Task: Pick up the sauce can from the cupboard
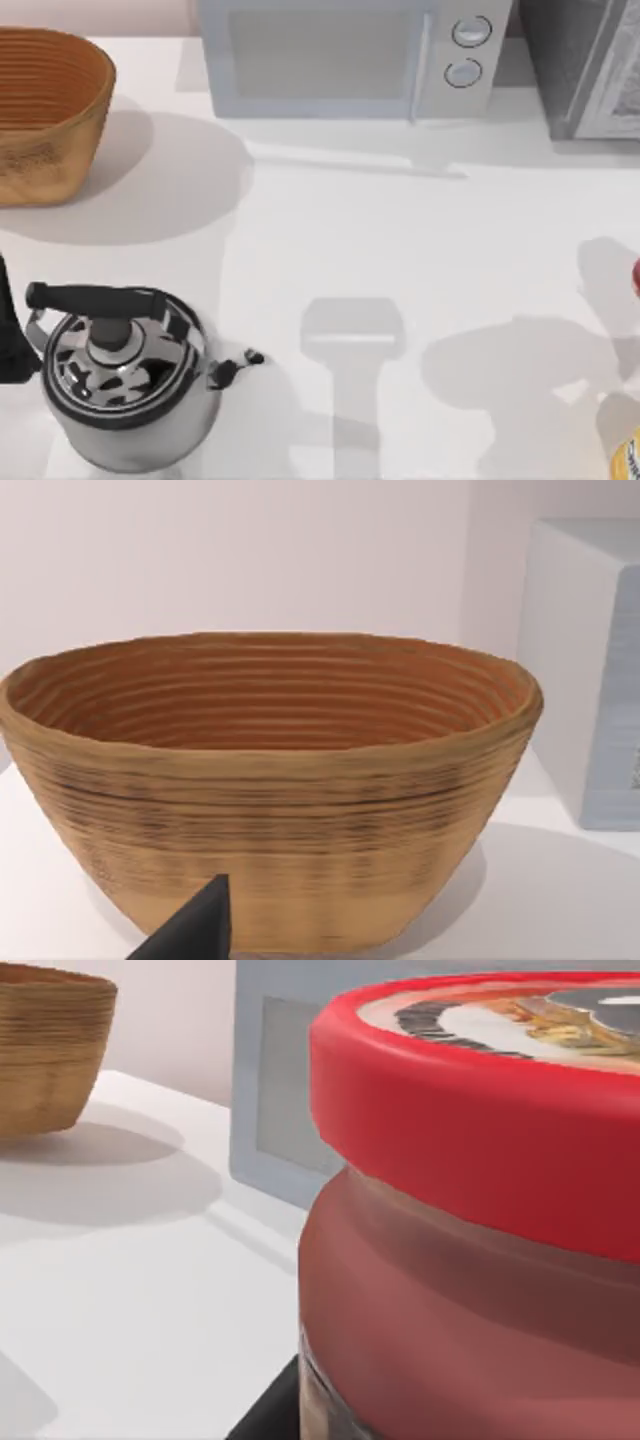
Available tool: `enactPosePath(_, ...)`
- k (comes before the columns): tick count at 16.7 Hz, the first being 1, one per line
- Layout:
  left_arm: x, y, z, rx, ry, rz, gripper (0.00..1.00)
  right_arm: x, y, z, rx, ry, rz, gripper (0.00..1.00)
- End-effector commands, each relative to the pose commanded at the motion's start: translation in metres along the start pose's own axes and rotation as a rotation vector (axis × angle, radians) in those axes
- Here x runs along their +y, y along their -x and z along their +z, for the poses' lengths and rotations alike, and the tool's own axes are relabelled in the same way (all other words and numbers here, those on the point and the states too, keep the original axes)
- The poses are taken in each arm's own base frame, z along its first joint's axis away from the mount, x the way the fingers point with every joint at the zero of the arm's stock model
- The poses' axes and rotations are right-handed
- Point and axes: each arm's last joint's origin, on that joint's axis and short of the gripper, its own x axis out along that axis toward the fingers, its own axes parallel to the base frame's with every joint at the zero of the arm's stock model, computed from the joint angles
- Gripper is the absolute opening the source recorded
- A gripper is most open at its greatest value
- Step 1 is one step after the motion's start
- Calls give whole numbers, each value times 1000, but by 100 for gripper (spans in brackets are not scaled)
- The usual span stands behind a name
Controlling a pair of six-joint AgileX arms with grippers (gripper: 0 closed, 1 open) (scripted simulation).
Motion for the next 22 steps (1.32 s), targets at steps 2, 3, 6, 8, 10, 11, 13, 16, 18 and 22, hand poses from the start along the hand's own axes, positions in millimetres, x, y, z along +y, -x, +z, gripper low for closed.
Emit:
enactPosePath(2,0,0,0,0,0,0,100,1,-14,-8,-3,-8,-1,0)
enactPosePath(3,0,0,0,0,0,0,100,2,-20,-13,1,-19,0,0)
enactPosePath(6,0,0,0,0,0,0,100,12,-31,-32,31,-64,5,0)
enactPosePath(8,0,0,0,0,0,0,100,16,-32,-37,45,-82,8,0)
enactPosePath(10,0,0,0,0,0,0,100,16,-32,-37,45,-82,8,0)
enactPosePath(11,0,0,0,0,0,0,100,16,-32,-37,45,-82,8,0)
enactPosePath(13,0,0,0,0,0,0,100,16,-32,-37,45,-82,8,15)
enactPosePath(16,0,0,0,0,0,0,100,16,-32,-37,45,-82,8,38)
enactPosePath(18,0,0,0,0,0,0,100,16,-32,-37,45,-82,8,53)
enactPosePath(22,0,0,0,0,0,0,100,16,-32,-37,45,-82,8,83)
